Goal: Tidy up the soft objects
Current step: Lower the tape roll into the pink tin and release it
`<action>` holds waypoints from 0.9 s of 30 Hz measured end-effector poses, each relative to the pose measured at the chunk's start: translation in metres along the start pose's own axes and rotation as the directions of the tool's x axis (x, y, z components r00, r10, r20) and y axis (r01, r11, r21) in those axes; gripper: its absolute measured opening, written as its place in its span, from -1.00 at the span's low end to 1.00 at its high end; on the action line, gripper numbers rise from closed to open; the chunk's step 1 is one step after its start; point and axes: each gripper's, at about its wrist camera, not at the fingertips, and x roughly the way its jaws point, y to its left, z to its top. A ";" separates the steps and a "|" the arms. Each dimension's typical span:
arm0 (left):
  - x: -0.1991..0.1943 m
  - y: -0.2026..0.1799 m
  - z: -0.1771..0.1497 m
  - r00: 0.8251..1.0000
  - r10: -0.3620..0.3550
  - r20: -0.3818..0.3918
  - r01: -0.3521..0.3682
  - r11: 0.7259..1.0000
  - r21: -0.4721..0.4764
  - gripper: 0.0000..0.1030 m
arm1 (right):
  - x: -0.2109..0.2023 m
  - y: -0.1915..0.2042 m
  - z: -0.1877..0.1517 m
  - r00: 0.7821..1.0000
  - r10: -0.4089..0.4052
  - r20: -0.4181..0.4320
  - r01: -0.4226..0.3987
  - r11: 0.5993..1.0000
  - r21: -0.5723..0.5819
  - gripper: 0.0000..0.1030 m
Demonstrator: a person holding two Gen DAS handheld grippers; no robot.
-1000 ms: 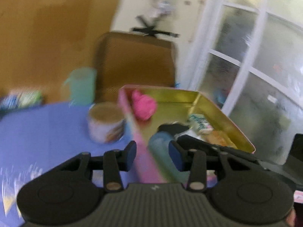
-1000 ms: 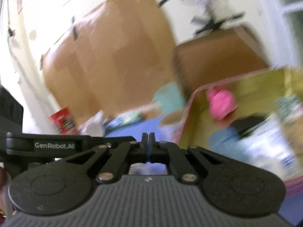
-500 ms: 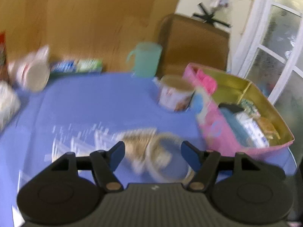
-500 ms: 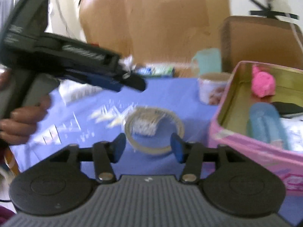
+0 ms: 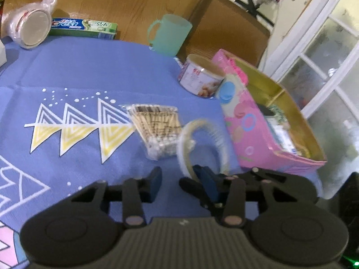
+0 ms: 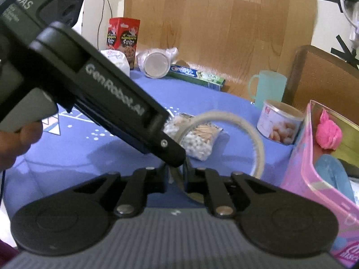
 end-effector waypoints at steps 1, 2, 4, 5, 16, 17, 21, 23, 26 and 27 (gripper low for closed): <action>-0.004 -0.002 0.001 1.000 0.002 0.009 -0.002 1.000 0.003 -0.24 | -0.003 0.002 0.001 1.000 -0.007 0.017 0.007 1.000 -0.013 -0.73; -0.008 -0.005 0.002 1.000 0.004 0.020 -0.004 1.000 0.010 -0.25 | -0.005 0.004 0.002 0.999 -0.018 0.038 0.019 0.999 -0.033 -0.74; -0.017 -0.013 0.006 0.999 0.012 0.051 -0.014 0.999 0.032 -0.21 | -0.010 0.009 0.005 0.996 -0.043 0.080 0.048 0.997 -0.065 -0.76; -0.020 -0.017 0.009 0.998 0.015 0.063 -0.017 0.999 0.044 -0.16 | -0.014 0.009 0.006 0.994 -0.051 0.099 0.058 0.996 -0.070 -0.76; 0.004 -0.032 0.022 1.000 -0.015 -0.020 0.016 0.999 0.029 -0.39 | -0.037 0.019 0.000 0.986 -0.039 0.164 0.057 0.993 -0.106 -0.76; 0.001 -0.037 0.024 1.000 -0.011 -0.007 0.011 0.999 0.048 -0.39 | -0.038 0.022 0.000 0.981 -0.061 0.184 0.086 0.988 -0.128 -0.76; -0.012 -0.068 0.043 0.998 -0.050 0.044 0.043 0.990 0.135 -0.40 | -0.053 0.010 0.010 0.952 -0.128 0.277 0.166 0.979 -0.117 -0.76; -0.013 -0.087 0.055 0.995 -0.081 0.061 0.069 0.980 0.184 -0.40 | -0.063 -0.001 0.015 0.928 -0.196 0.316 0.238 0.966 -0.100 -0.76; 0.000 -0.124 0.069 0.990 -0.125 0.064 0.103 0.956 0.276 -0.40 | -0.076 -0.026 0.016 0.896 -0.301 0.327 0.333 0.942 -0.045 -0.76; 0.007 -0.135 0.073 0.989 -0.133 0.063 0.108 0.946 0.305 -0.40 | -0.081 -0.034 0.014 0.886 -0.337 0.319 0.364 0.931 -0.027 -0.76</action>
